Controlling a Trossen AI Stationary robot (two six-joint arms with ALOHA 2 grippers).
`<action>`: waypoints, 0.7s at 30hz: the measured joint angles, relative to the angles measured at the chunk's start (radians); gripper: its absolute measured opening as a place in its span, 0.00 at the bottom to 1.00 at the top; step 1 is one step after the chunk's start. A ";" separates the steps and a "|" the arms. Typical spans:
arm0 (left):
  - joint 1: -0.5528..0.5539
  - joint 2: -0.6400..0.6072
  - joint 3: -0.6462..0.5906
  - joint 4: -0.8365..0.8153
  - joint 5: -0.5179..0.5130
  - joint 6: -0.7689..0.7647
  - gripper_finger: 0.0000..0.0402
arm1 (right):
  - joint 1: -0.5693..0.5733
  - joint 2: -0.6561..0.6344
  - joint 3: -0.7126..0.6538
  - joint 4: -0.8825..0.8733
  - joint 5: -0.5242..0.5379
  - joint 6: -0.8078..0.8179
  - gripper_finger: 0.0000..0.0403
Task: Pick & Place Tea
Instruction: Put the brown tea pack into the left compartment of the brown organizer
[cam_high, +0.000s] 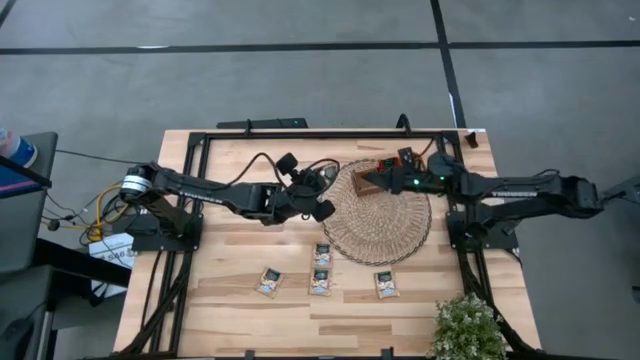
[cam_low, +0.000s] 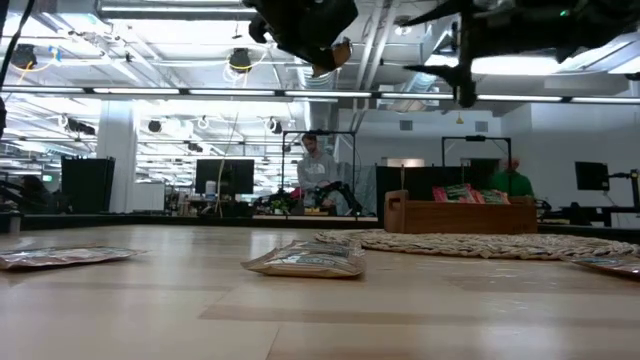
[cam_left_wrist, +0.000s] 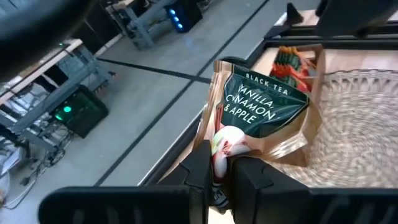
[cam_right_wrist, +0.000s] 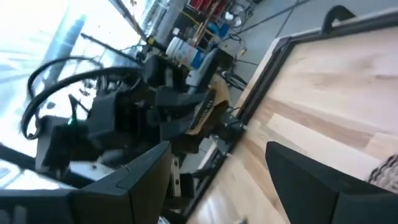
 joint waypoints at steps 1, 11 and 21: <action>0.000 0.001 0.000 0.004 -0.004 0.002 0.06 | -0.011 0.022 0.000 0.020 -0.014 0.020 0.63; 0.001 0.018 0.000 0.013 0.003 0.005 0.06 | -0.020 0.259 0.101 0.193 -0.079 0.055 0.63; 0.001 0.023 0.000 -0.020 -0.087 0.024 0.06 | -0.037 0.420 0.235 0.190 -0.142 0.019 0.63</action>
